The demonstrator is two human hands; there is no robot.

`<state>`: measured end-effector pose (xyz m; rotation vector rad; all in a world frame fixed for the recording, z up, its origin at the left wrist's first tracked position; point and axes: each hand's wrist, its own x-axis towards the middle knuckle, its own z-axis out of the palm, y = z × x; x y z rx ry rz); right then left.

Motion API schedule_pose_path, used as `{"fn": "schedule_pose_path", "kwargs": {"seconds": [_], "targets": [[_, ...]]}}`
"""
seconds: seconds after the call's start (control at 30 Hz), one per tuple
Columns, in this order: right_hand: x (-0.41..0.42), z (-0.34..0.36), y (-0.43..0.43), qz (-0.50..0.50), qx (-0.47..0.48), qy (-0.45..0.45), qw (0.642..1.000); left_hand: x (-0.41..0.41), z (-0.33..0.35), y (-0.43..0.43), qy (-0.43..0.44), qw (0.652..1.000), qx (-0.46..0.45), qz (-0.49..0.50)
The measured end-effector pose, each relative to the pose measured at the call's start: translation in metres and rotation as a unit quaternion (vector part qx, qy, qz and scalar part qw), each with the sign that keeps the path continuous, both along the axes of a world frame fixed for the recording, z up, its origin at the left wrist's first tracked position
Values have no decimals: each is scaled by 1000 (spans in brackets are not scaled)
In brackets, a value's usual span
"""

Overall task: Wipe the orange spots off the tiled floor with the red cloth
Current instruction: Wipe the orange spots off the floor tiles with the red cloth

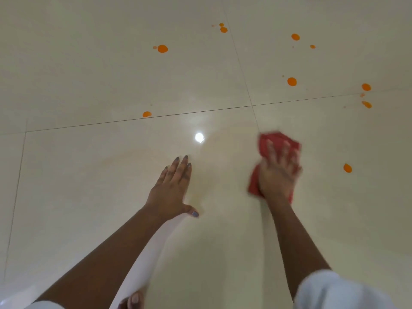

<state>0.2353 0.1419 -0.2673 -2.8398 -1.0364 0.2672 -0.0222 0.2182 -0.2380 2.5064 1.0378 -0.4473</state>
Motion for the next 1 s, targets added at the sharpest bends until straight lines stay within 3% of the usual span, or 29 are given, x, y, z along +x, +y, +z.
{"fn": "schedule_pose_path", "kwargs": {"seconds": [0.07,0.1,0.2,0.27,0.33,0.4,0.5,0.6,0.7,0.8,0.9,1.0], "targets": [[-34,0,-57,-72,17,-16,997,0,1,-4,10,1000,3,-2],[-66,-1,-77,-54,20,-21,998,0,1,-5,12,1000,4,-6],[-136,3,-68,133,37,10,990,-2,4,-5,-11,999,8,-37],[-118,5,-26,245,30,-8,969,2,5,-2,-16,999,5,-44],[-68,2,-6,202,13,-36,979,13,2,-2,-22,998,6,-63],[-25,-5,-34,57,23,-31,998,28,-1,-10,-27,994,5,-105],[-53,-3,-98,-74,19,-15,997,42,-4,-28,-33,989,-9,-143],[-104,1,-104,15,6,-5,1000,48,-4,-28,-32,988,-9,-151],[-59,2,-63,170,-17,-25,985,56,-2,-25,-24,989,-13,-148],[8,4,-75,44,-56,1,997,64,0,-33,5,989,-6,-151],[-23,2,-110,-85,-23,0,996,63,4,-36,23,989,-4,-147],[-84,8,-113,61,-31,45,997,60,5,-32,20,986,-14,-163]]}}
